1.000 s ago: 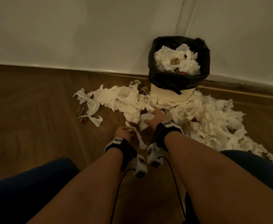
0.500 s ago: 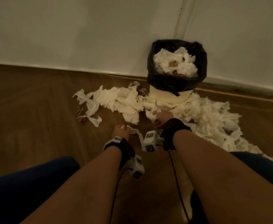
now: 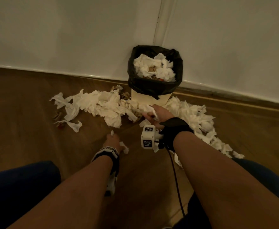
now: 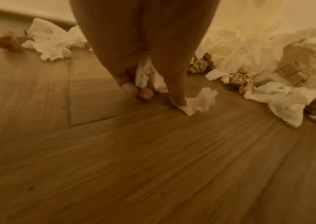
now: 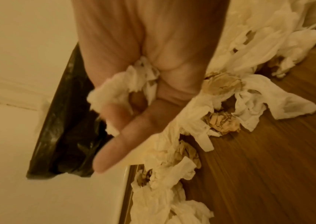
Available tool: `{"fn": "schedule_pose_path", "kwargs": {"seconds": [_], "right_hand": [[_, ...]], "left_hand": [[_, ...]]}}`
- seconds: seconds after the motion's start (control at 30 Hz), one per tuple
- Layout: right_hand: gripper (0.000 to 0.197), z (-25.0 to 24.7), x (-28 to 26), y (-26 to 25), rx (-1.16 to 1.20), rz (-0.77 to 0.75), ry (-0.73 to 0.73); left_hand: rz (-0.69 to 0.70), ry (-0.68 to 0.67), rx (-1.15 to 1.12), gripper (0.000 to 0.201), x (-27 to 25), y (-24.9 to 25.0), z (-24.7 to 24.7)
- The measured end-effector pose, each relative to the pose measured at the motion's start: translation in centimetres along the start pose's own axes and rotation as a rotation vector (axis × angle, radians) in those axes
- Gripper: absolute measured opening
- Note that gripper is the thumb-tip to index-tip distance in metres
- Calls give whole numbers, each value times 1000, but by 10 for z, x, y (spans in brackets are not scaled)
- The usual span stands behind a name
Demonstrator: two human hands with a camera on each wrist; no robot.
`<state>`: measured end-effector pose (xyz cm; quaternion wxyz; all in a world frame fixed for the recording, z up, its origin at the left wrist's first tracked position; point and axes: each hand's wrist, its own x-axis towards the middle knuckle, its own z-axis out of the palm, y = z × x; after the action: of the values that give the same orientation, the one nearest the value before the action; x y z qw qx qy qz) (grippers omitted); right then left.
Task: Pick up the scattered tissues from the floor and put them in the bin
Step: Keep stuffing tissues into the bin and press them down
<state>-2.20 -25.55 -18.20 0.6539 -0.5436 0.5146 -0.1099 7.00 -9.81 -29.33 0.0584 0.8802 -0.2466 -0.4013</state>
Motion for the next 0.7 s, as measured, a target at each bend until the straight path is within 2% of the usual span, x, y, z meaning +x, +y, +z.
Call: {"fn": "schedule_pose_path", "kwargs": {"seconds": [0.07, 0.1, 0.13, 0.2, 0.27, 0.3, 0.37, 0.43, 0.57, 0.63, 0.7], "right_hand": [[47, -5, 1, 1, -16, 16, -32], [44, -6, -2, 3, 94, 69, -117], [42, -6, 1, 4, 277, 122, -182], [35, -5, 3, 6, 442, 161, -206], [15, -4, -1, 1, 445, 184, -197], [14, -3, -5, -4, 418, 156, -211], [23, 1, -14, -14, 459, 158, -194], [23, 1, -22, -24, 533, 149, -190], [31, -3, -47, -44, 483, 76, -182], [30, -10, -59, -59, 559, 55, -127], [22, -18, -73, -73, 633, 13, -133]], "left_hand": [[-45, 20, 20, 72, 3, -1, 0], [-57, 45, 32, 70, 4, -2, 2], [-61, 69, 42, 64, 3, -4, 3], [-32, 147, 14, 45, 4, -6, 4], [15, 203, -91, 29, 3, -5, 6], [17, 199, -169, 24, 0, -3, 4], [39, 159, -265, 29, -6, 4, 0], [73, 140, -231, 38, -13, 14, -8], [114, 162, -246, 31, -37, 41, -33], [135, 174, -327, 37, -46, 58, -45], [170, 213, -370, 44, -56, 72, -57]]}}
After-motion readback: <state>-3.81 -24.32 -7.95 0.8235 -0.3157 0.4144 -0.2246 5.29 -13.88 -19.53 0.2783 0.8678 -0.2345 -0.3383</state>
